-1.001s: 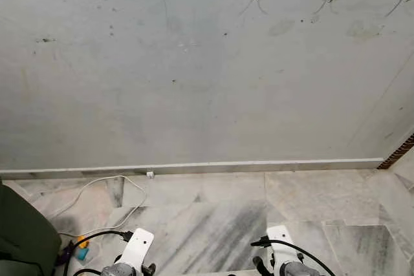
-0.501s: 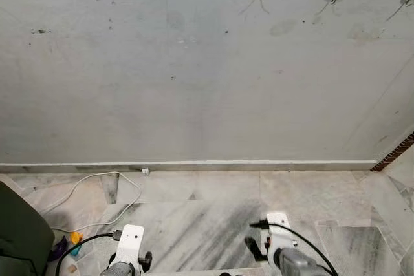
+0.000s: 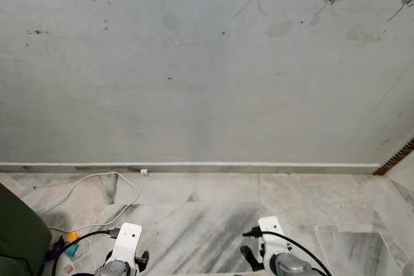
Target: Hang keys on a hook
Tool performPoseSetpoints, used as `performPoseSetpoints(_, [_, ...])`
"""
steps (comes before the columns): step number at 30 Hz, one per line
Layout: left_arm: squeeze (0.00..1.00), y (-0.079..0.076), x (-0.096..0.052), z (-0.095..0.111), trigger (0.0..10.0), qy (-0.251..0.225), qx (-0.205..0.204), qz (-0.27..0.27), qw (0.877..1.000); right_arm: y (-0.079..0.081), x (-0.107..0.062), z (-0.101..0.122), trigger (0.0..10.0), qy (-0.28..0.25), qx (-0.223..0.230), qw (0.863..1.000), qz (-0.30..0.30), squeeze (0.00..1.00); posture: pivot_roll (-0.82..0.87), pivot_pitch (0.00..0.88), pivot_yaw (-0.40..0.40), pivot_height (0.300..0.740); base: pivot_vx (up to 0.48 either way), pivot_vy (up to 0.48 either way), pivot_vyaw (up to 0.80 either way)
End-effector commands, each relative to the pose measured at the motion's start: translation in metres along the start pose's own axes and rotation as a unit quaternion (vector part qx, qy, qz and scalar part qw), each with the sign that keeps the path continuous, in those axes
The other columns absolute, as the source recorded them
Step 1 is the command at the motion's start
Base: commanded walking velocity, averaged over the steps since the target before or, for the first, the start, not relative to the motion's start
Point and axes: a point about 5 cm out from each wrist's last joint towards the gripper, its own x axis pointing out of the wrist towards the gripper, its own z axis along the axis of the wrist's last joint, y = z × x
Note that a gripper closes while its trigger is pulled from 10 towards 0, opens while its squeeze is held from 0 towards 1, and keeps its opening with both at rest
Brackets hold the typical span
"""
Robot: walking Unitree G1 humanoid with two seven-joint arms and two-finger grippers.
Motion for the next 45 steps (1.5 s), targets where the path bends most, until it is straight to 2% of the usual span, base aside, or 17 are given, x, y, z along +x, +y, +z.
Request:
performPoseSetpoints(1, [0.00,0.0003,-0.0004,-0.0029,10.0,0.009,0.007,-0.006,1.000,0.0005,-0.0007,-0.0059,10.0,0.011,-0.007,1.000,0.001,0.00,-0.06,0.061,-0.043,0.740,0.000,-0.480,0.00])
performPoseSetpoints(23, [0.00,0.0005,0.0000,-0.0007,10.0,0.009,0.019,-0.011,1.000,0.0086,0.0014,0.0002,10.0,0.004,-0.024,1.000,0.012,0.00,-0.06,0.065,-0.040,0.740,0.000,-0.476,0.00])
performPoseSetpoints(32, [0.00,0.0001,0.0001,-0.0016,10.0,0.016,0.019,-0.011,1.000,0.0082,0.0010,-0.0026,10.0,0.010,-0.025,1.000,0.008,0.00,-0.07,0.066,-0.037,0.740,0.000,0.000,0.00])
performPoseSetpoints(45, [0.00,0.0001,0.0001,-0.0032,10.0,0.025,0.018,-0.008,0.999,0.0064,0.0006,-0.0040,10.0,0.014,-0.029,0.999,0.005,0.00,-0.07,0.066,-0.035,0.740,0.000,0.000,-0.76])
